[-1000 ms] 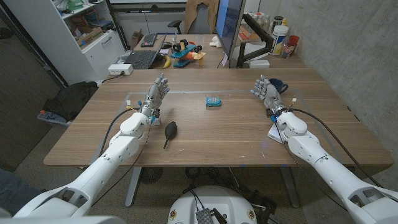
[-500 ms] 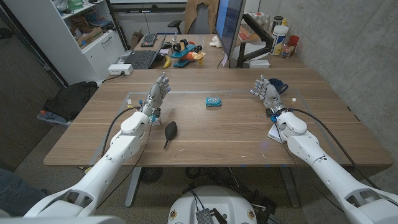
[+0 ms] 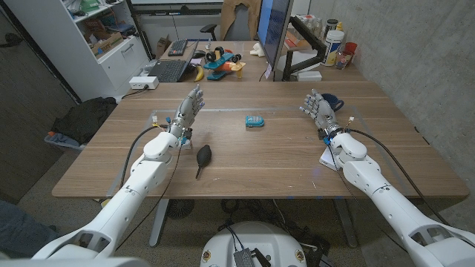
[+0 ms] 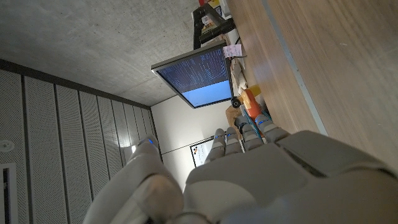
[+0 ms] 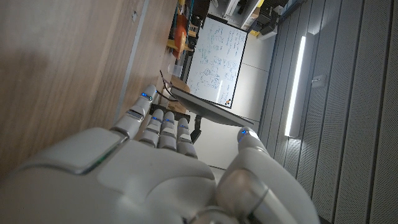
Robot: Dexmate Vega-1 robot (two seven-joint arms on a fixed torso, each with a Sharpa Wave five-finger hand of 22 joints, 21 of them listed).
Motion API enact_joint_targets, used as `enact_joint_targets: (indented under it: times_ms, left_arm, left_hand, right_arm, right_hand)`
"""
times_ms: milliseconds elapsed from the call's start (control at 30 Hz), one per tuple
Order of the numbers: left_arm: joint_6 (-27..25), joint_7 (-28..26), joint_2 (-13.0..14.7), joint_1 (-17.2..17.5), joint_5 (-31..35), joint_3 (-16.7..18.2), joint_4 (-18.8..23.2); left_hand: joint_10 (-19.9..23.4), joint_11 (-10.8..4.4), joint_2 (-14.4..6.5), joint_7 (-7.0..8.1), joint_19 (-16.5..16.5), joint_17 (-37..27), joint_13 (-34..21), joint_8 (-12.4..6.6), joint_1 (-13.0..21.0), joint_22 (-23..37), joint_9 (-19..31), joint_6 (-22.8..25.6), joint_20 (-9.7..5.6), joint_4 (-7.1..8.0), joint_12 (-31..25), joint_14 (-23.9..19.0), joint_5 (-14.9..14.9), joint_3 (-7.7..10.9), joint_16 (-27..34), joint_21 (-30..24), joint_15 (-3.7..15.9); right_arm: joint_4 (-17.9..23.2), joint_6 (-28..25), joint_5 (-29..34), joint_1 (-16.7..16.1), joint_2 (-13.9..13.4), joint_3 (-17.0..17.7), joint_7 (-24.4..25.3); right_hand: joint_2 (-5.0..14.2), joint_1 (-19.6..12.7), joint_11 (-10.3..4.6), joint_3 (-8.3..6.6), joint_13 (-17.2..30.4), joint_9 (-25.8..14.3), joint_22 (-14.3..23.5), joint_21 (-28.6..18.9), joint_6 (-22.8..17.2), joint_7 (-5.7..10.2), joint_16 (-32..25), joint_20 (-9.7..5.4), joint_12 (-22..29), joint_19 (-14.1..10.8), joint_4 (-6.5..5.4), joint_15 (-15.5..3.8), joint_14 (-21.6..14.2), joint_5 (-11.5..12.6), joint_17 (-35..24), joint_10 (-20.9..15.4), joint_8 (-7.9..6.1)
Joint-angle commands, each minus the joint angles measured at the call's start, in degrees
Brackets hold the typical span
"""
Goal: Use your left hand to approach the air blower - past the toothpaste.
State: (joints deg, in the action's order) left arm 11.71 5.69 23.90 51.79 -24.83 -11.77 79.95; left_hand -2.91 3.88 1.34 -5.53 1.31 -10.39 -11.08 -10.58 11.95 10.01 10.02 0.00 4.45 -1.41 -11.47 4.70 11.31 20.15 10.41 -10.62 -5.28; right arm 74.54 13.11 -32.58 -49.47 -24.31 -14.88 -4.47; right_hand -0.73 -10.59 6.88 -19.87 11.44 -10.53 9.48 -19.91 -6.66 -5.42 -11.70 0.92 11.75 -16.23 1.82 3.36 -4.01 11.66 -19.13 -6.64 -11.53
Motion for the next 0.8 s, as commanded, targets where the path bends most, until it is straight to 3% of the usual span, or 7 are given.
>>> enact_joint_targets:
  times_ms: [33,800]
  left_arm:
    - [0.11,-0.42,1.63,2.87,2.66,1.19,4.24]
    - [1.21,-2.07,7.37,8.93,6.5,2.34,13.27]
  left_hand:
    - [-0.08,0.26,-0.08,-0.38,0.27,-0.12,-0.1,-0.24,0.75,0.23,0.26,-0.05,0.55,-0.22,-0.38,0.16,0.32,0.21,0.23,-0.19,-0.46]
    - [0.23,-0.14,-1.05,-0.27,0.59,-0.05,-0.1,-0.43,2.51,0.21,0.23,0.32,0.92,-1.28,-0.55,0.03,0.19,1.01,0.32,-0.27,-0.4]
  right_arm:
    - [-0.39,-0.03,0.44,0.19,0.71,0.74,-0.45]
    - [-0.09,0.37,0.91,0.08,1.41,0.81,-0.62]
  right_hand:
    - [0.46,0.22,0.27,-0.09,0.16,-0.21,0.21,0.11,-0.51,0.17,-0.23,0.24,0.06,-0.4,-0.12,0.0,-0.74,0.28,-0.06,-0.12,-0.12]
    - [0.62,0.43,0.35,0.08,0.01,-0.22,0.21,0.58,-0.63,0.28,-0.25,0.33,0.01,-0.56,-0.08,0.0,-0.98,0.28,0.34,-0.32,-0.03]
